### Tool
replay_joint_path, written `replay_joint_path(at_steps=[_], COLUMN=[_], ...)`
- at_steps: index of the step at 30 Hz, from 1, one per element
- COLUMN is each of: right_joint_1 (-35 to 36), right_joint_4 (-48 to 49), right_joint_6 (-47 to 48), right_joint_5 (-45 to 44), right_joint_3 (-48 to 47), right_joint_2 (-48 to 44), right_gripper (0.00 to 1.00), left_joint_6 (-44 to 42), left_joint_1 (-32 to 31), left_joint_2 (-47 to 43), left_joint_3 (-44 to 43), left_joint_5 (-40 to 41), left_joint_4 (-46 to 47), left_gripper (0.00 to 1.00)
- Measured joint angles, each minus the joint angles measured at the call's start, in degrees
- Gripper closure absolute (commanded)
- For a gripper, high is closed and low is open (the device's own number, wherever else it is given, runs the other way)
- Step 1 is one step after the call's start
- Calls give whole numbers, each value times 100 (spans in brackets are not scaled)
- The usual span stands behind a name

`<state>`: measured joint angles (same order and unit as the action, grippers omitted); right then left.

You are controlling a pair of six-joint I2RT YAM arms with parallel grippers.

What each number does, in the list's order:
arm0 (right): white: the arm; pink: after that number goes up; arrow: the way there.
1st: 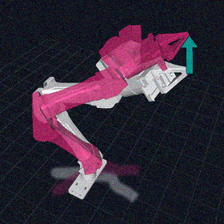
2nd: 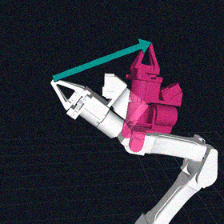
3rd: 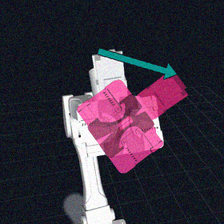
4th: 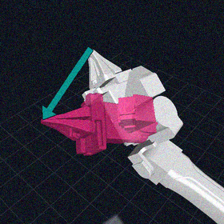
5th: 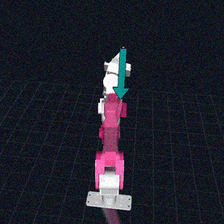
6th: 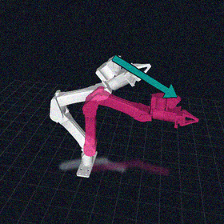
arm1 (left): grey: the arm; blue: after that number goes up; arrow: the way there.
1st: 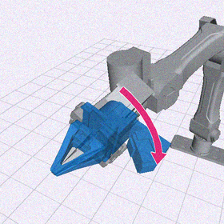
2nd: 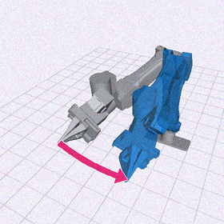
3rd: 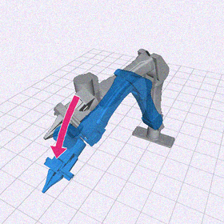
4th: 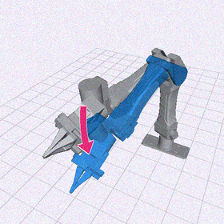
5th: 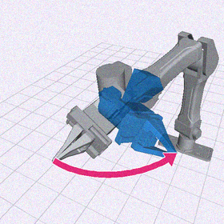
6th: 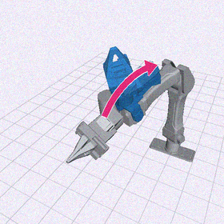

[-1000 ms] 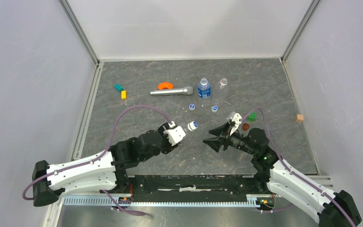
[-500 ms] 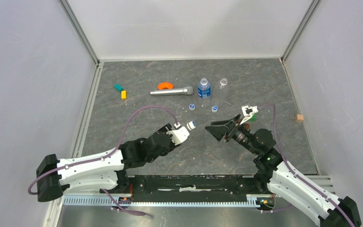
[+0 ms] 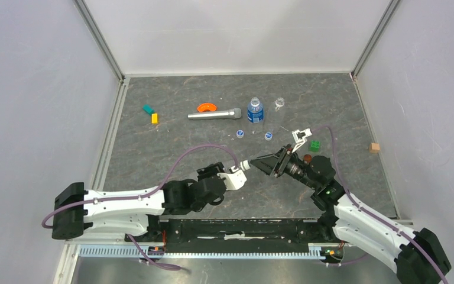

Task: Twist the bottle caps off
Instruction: Unscrew the bottle cap from the plastic bottle.

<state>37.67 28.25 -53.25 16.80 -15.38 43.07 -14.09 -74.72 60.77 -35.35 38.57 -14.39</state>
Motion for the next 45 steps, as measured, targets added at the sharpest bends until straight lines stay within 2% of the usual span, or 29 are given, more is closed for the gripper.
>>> replay_joint_path(at_steps=[4, 12, 16, 18, 22, 25, 28, 31, 38, 45], right_joint_1=[0, 0, 0, 0, -4, -4, -7, -9, -17, 0], right_joint_4=[321, 664, 691, 695, 713, 732, 756, 824, 1073, 1213], right_joint_6=[-188, -409, -431, -439, -437, -428, -398, -345, 570, 2168], right_joint_5=[315, 780, 876, 898, 918, 922, 922, 944, 1436, 2371], right_joint_3=[0, -2, -2, 0, -2, 0, -2, 0, -2, -11], right_joint_2=[286, 710, 782, 815, 887, 929, 960, 984, 914, 267], right_gripper=[38, 39, 45, 52, 57, 63, 74, 77, 85, 88], left_joint_6=[-83, -262, -341, -354, -356, -356, -356, -358, -358, -299], left_joint_1=[-190, -291, -291, -291, -293, -293, -293, -293, -278, -170], left_joint_2=[48, 120, 120, 120, 120, 118, 98, 50, -398, -1440], left_joint_3=[-22, -28, -28, -28, -28, -28, -28, -24, 118, 297], left_joint_5=[223, 389, 448, 459, 468, 472, 472, 461, -92, -1478], left_joint_4=[4, 70, 125, 125, 127, 125, 116, 111, 63, -4], left_gripper=[79, 79, 79, 79, 78, 78, 78, 78, 76, 75])
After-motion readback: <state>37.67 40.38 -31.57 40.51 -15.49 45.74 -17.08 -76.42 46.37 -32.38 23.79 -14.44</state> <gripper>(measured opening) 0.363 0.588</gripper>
